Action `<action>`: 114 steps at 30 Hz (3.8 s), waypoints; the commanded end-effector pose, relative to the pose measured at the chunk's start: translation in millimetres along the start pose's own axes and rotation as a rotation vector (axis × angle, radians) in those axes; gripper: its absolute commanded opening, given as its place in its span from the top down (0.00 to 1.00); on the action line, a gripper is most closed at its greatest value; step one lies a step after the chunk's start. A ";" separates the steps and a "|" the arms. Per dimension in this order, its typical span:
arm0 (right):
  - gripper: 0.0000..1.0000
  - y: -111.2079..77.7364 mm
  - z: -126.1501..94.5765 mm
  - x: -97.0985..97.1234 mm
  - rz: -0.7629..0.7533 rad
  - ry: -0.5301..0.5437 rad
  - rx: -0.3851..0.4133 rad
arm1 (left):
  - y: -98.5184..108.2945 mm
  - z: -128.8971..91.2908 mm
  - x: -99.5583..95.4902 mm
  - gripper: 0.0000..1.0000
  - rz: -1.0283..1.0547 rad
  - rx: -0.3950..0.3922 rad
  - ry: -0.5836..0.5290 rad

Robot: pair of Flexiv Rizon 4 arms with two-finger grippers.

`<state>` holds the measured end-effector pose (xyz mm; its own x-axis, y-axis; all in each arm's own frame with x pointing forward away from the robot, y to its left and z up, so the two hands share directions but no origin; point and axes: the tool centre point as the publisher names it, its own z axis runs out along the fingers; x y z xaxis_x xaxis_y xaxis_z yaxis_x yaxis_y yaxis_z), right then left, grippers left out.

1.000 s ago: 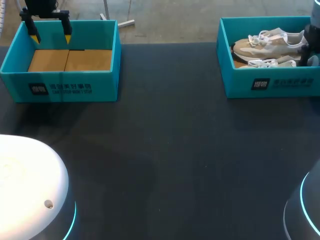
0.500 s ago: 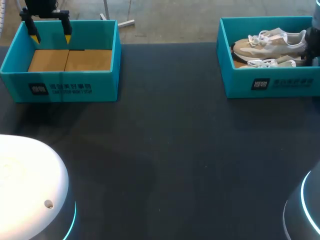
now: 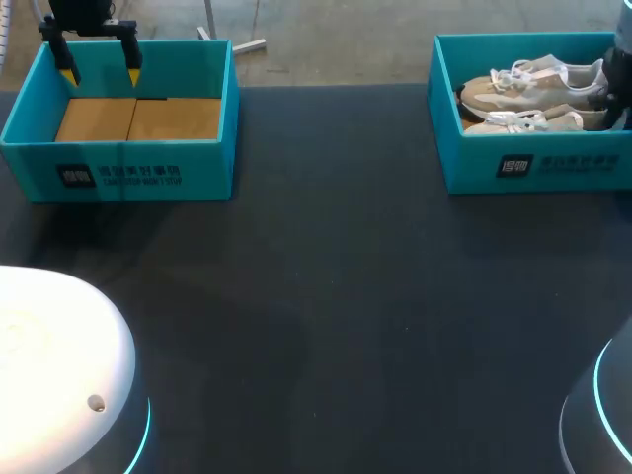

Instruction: Take the shoe out of the shoebox, open the shoe tongue, remove and reinsert the insole, then place the shoe into the shoebox

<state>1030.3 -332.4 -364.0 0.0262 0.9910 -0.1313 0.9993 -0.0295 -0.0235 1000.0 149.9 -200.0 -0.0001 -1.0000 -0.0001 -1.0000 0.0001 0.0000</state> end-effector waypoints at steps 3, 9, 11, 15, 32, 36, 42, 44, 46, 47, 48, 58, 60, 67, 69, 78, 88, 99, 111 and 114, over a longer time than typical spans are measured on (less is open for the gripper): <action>1.00 -1.0 -15.6 -2.1 0.013 -0.016 -0.032 | 0.0 0.0 0.0 0.00 0.000 0.000 0.000; 1.00 6.2 -18.3 -9.2 0.057 -0.038 -0.028 | 0.0 0.0 0.0 0.00 0.000 0.000 0.000; 1.00 8.3 -19.8 -12.1 0.082 -0.051 -0.025 | 0.0 0.0 0.0 0.00 0.000 0.000 0.000; 1.00 12.3 -23.7 -17.9 0.138 -0.071 -0.012 | 0.0 0.0 0.0 0.00 0.000 0.000 0.000; 1.00 25.0 -44.1 -29.5 0.266 -0.094 -0.035 | 0.0 0.0 0.0 0.00 0.000 0.000 0.000; 1.00 26.6 -57.7 -30.9 0.276 -0.100 -0.061 | 0.0 0.0 0.0 0.00 0.000 0.000 0.000; 1.00 29.3 -86.1 -36.6 0.276 -0.115 -0.064 | 0.0 0.0 0.0 0.00 0.000 0.000 0.000; 1.00 28.5 -96.0 -37.1 0.273 -0.134 -0.052 | 0.0 0.0 0.0 0.00 0.000 0.000 0.000; 1.00 27.2 -105.5 -37.7 0.269 -0.148 -0.047 | 0.0 0.0 0.0 0.00 0.000 0.000 0.000; 1.00 26.2 -110.1 -38.3 0.269 -0.149 -0.046 | 0.0 0.0 0.0 0.00 0.000 0.000 0.000; 1.00 25.3 -114.4 -39.1 0.269 -0.148 -0.046 | 0.0 0.0 0.0 0.00 0.000 0.000 0.000; 1.00 15.9 -167.1 -43.3 0.292 -0.151 -0.067 | 0.0 0.0 0.0 0.00 0.000 0.000 0.000; 1.00 16.1 -175.9 -43.8 0.299 -0.162 -0.073 | 0.0 0.0 0.0 0.00 0.000 0.000 0.000; 1.00 6.9 -204.4 -37.7 0.315 -0.172 -0.092 | 0.0 0.0 0.0 0.00 0.000 0.000 0.000; 1.00 1.7 -211.8 -35.7 0.319 -0.167 -0.100 | 0.0 0.0 0.0 0.00 0.000 0.000 0.000; 1.00 -27.2 -247.2 -21.0 0.330 -0.179 -0.140 | 0.0 0.0 0.0 0.00 0.000 0.000 0.000; 1.00 -73.6 -271.5 15.8 0.318 -0.199 -0.175 | 0.0 0.0 0.0 0.00 0.000 0.000 0.000; 1.00 -126.8 -285.0 79.2 0.311 -0.231 -0.182 | 0.0 0.0 0.0 0.00 0.000 0.000 0.000; 1.00 -199.8 -276.4 124.2 0.288 -0.197 -0.201 | 0.0 0.0 0.0 0.00 0.000 0.000 0.000; 1.00 -221.2 -271.3 134.5 0.267 -0.211 -0.206 | 0.0 0.0 0.0 0.00 0.000 0.000 0.000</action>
<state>843.4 -161.6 -104.0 0.3006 0.9003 -0.3148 0.9537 -0.2812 0.1066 1000.0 149.9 -200.0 -0.0001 -1.0000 0.0000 -1.0000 0.0001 0.0001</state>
